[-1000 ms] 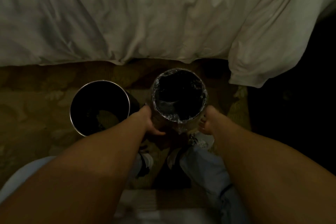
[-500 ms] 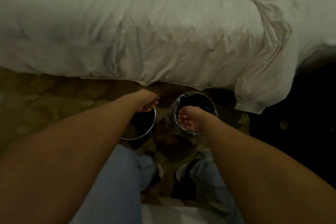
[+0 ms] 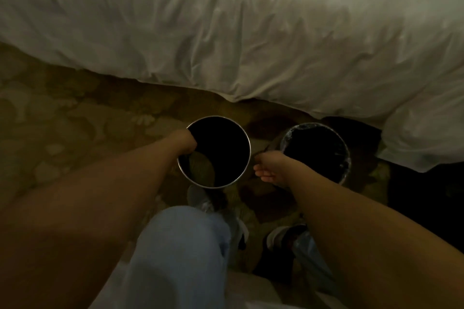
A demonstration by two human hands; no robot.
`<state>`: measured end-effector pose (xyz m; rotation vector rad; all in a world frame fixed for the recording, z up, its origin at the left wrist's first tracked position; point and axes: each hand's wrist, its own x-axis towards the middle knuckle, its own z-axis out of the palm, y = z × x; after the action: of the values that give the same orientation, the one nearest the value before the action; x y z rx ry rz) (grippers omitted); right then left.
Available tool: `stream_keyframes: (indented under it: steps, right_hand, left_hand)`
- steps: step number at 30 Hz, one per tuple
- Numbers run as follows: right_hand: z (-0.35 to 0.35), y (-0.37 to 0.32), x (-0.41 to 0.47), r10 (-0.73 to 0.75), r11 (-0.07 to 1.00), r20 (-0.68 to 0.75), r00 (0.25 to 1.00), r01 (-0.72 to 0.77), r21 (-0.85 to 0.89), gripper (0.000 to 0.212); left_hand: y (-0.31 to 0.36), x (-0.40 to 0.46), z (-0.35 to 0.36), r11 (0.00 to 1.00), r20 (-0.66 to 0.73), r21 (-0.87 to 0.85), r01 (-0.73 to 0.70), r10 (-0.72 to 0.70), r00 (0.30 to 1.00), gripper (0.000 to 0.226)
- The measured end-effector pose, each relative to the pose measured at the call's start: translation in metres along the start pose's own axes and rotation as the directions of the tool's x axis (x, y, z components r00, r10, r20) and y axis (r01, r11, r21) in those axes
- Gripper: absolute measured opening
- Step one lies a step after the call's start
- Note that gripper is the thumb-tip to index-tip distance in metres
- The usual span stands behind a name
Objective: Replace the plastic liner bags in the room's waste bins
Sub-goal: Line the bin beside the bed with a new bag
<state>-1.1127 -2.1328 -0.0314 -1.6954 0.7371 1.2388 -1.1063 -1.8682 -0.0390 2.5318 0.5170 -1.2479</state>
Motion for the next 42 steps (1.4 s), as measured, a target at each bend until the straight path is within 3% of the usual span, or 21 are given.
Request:
stream_keyframes:
  steps: [4,7,9,12,16,23,33,42]
  right_hand:
    - [0.009,0.011,0.041,0.001,0.979,-0.005,1.0,-0.002,-0.202,0.039]
    - [0.021,0.014,0.064,0.025,0.978,0.019,1.0,-0.02,-0.206,0.057]
    - [0.033,0.014,0.076,0.05,0.985,0.035,0.998,-0.044,-0.168,0.062]
    - [0.045,0.015,0.094,0.053,0.981,0.026,0.998,-0.047,-0.188,0.048]
    - [0.043,0.001,0.084,0.079,0.977,0.008,0.997,-0.076,-0.201,0.025]
    - [0.015,-0.031,0.014,-0.049,0.969,-0.035,0.998,0.039,-0.245,0.03]
    - [-0.053,-0.045,-0.147,-0.242,0.95,-0.138,0.96,0.206,-0.233,0.02]
    - [-0.134,0.015,-0.237,-0.26,0.937,-0.273,0.926,0.174,-0.301,0.021]
  left_hand:
    - [-0.029,0.031,0.017,0.991,-0.034,0.129,-0.04,0.044,0.998,0.033]
    - [-0.043,0.054,0.024,0.996,-0.072,0.08,-0.033,0.039,0.997,0.044]
    - [-0.051,0.069,0.031,1.0,-0.005,0.011,-0.004,0.005,1.0,0.047]
    - [-0.057,0.084,0.038,0.999,0.067,-0.041,0.017,-0.014,0.998,0.034]
    - [-0.053,0.08,0.027,0.999,0.107,-0.05,0.008,-0.003,0.994,0.034]
    - [-0.035,0.041,-0.006,0.989,0.109,-0.146,-0.01,0.026,0.994,0.026]
    - [0.041,-0.122,-0.114,0.992,-0.151,-0.059,-0.113,0.102,0.983,0.022]
    - [0.127,-0.219,-0.089,0.962,-0.18,-0.077,-0.261,0.244,0.953,0.019]
